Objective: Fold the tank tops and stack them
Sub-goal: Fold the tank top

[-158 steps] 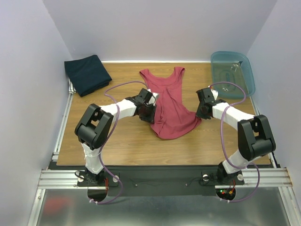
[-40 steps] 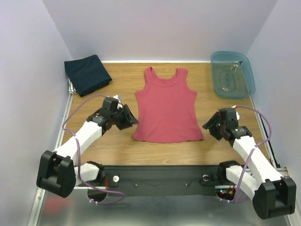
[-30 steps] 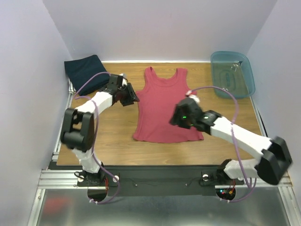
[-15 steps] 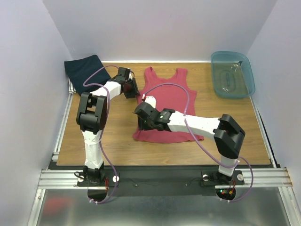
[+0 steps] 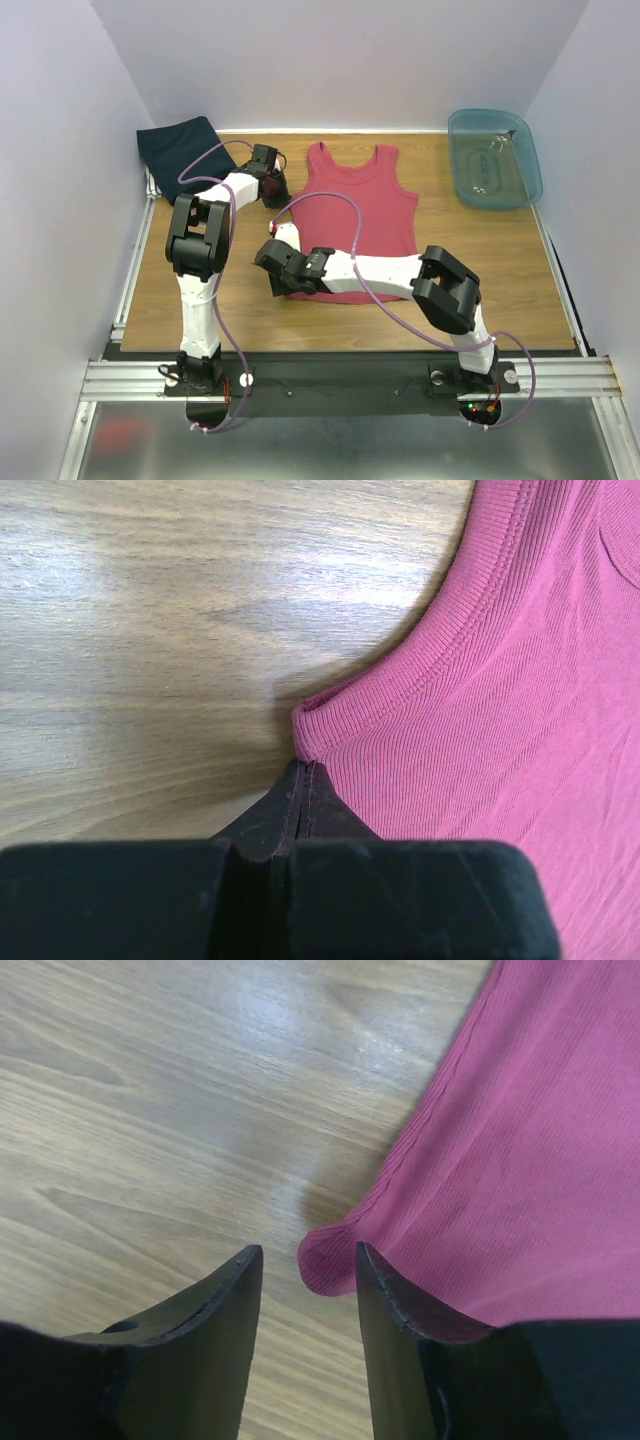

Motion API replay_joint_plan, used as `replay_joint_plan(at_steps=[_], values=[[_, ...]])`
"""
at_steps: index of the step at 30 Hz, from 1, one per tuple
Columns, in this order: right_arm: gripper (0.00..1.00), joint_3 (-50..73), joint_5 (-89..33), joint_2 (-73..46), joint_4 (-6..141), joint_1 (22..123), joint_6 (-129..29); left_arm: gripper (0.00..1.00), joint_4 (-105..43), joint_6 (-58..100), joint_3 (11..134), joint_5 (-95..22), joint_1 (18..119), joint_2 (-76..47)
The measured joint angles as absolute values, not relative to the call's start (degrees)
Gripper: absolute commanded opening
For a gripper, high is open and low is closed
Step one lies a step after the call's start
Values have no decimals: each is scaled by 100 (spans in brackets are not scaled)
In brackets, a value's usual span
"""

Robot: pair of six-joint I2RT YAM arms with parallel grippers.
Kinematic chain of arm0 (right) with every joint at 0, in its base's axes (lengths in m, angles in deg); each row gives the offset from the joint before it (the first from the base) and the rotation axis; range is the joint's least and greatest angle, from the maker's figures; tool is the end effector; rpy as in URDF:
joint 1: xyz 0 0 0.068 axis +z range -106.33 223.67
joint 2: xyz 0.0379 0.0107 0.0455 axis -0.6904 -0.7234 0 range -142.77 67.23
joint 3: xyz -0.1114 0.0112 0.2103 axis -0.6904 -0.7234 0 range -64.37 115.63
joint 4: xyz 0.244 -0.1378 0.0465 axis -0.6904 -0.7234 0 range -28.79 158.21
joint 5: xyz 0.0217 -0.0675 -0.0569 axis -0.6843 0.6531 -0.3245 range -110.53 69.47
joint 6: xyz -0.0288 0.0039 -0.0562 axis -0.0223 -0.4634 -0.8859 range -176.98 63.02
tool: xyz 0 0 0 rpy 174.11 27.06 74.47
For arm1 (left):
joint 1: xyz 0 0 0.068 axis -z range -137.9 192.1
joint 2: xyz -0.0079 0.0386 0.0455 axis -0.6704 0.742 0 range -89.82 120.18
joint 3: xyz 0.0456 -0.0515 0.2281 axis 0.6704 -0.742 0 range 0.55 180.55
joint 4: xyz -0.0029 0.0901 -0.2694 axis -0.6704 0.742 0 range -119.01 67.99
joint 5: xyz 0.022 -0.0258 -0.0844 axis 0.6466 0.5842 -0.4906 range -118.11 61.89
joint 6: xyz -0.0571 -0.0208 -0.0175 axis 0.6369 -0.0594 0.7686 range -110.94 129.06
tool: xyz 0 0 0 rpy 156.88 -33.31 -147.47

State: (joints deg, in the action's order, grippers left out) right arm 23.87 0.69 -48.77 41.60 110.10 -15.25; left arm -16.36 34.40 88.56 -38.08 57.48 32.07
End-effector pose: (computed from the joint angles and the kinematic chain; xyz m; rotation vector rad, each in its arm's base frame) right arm 0.1982 0.4105 0.1493 -0.3817 2.4362 0.3703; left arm 0.4618 -0.1357 0.1186 -0.1269 2.4332 -0.5369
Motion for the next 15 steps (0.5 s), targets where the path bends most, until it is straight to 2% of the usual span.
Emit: replay_joint_plan(at_steps=[8, 15], values=[[44, 2626, 206, -5216, 4120, 11106, -1525, 0, -1658, 3440, 8856, -3817, 5737, 3207], [32, 2628, 219, -5347, 3998, 11167, -1501, 0, -1674, 3442, 8854, -3852, 5671, 3207]])
